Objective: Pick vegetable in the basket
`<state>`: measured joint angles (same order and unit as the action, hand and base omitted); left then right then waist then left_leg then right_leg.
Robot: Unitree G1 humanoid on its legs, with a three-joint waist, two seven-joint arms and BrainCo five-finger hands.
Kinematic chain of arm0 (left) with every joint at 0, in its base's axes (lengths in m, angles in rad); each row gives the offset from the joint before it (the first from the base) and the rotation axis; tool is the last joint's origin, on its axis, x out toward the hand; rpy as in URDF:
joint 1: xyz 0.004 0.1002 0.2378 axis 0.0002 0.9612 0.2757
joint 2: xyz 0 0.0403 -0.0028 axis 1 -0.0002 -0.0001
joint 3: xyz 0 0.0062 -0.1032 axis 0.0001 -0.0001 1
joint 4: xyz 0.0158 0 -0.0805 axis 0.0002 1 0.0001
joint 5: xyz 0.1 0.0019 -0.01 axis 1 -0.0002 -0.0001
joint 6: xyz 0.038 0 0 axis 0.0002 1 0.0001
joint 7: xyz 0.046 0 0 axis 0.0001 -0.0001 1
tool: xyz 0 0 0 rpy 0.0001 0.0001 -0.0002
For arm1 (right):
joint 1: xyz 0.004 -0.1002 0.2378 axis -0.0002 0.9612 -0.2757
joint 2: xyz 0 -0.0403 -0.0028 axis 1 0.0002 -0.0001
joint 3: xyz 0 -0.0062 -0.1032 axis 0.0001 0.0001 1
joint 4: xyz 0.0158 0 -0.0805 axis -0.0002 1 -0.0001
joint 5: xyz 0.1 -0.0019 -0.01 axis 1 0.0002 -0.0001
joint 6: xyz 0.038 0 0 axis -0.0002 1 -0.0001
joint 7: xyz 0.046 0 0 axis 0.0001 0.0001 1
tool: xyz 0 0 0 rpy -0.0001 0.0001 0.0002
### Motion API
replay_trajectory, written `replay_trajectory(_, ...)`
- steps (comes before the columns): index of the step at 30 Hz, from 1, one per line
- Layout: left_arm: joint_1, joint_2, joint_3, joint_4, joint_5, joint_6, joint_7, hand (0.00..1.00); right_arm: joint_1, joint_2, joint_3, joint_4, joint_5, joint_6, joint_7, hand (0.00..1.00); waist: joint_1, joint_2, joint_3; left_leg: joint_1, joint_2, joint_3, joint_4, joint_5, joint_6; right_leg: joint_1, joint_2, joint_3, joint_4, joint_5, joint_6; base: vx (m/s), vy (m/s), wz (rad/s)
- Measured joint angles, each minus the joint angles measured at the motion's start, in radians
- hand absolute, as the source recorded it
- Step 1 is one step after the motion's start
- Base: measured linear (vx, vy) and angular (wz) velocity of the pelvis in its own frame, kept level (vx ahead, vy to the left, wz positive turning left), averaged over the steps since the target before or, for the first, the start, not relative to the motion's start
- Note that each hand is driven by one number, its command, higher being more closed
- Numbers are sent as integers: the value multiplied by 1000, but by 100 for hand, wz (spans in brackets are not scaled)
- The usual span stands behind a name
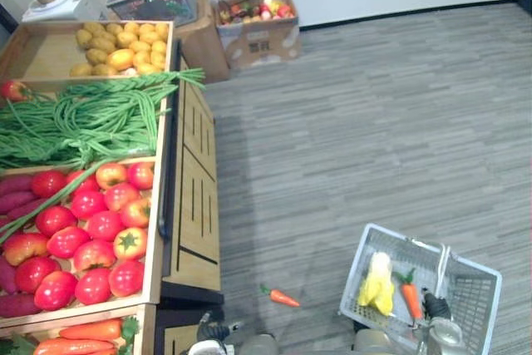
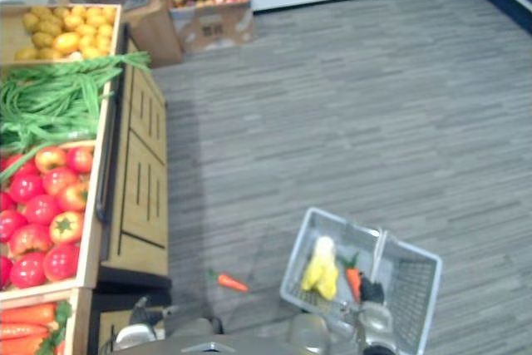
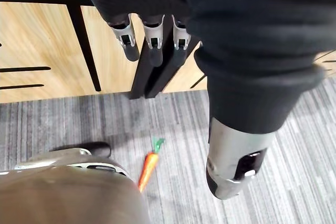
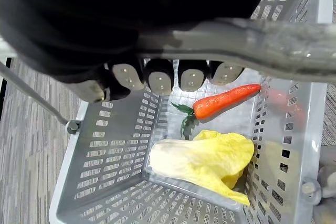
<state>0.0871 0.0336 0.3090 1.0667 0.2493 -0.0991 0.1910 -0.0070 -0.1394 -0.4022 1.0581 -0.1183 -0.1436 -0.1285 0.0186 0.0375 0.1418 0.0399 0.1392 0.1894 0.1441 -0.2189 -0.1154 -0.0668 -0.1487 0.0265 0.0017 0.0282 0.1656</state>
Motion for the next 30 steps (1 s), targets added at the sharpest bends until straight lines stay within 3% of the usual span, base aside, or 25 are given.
replay_trajectory(7,-3,9,-34,0,1,0,-2,0,1,4,-2,-3,0,8,1,100,14,-14,-11,20,-5,19,-35,0,0,-24,-3,-21,23,-1,1,60,10,-7)
replay_trajectory(10,-4,19,-70,-1,-1,0,-5,0,-13,18,-5,-36,1,7,1,100,15,-18,-8,39,-5,51,-37,2,3,-148,-6,-37,261,-37,-15,17,15,-31)
replay_trajectory(12,-1,40,-90,-1,-4,0,-13,0,-10,29,-21,-51,1,1,1,100,12,-41,-6,94,-12,61,-40,2,3,-189,-43,-94,432,-43,-12,-31,25,-12)
replay_trajectory(17,-3,68,-85,4,-13,-1,-24,0,-1,45,12,-12,-2,2,6,100,13,-89,-44,82,-23,48,-54,2,4,-136,-61,-155,291,-42,-13,8,36,4)
replay_trajectory(19,-3,68,-84,8,-20,-1,-29,0,-3,48,5,-12,-2,4,6,100,12,-85,-41,80,-14,43,-55,3,5,-134,-57,-150,285,-44,-15,-6,-27,11)
replay_trajectory(20,-3,66,-85,8,-41,-1,-35,0,-6,48,-19,-15,-1,4,6,100,9,-80,-38,80,-4,35,-54,4,5,-152,-57,-140,326,-70,-52,1,-54,25)
replay_trajectory(22,6,67,-85,9,-51,-3,-41,0,1,48,-47,-6,1,9,6,100,5,-79,-44,79,15,-1,-50,12,-13,-152,-44,-105,372,-117,-23,34,-133,40)
replay_trajectory(24,8,60,-81,9,-52,-6,-41,0,-1,45,-43,1,1,9,6,100,5,-81,-60,70,35,-12,-64,24,-36,-151,-27,-116,363,-171,-23,59,-242,16)
replay_trajectory(25,8,46,-63,11,-59,-7,-41,0,-5,35,-28,4,0,8,7,100,10,-62,-63,67,55,-12,-76,33,-52,-150,-8,-134,354,-201,-32,52,-276,3)
replay_trajectory(27,21,30,-44,17,-94,-7,-41,0,-9,23,-22,20,1,9,7,100,7,-34,-66,57,88,-21,-35,52,-77,-129,23,-147,342,-208,-46,43,-261,4)
replay_trajectory(30,33,14,-36,17,-130,-8,-42,0,3,17,-19,58,1,9,6,100,4,-27,-80,-9,114,-69,130,90,-62,-60,50,-169,273,-198,-75,54,-231,11)
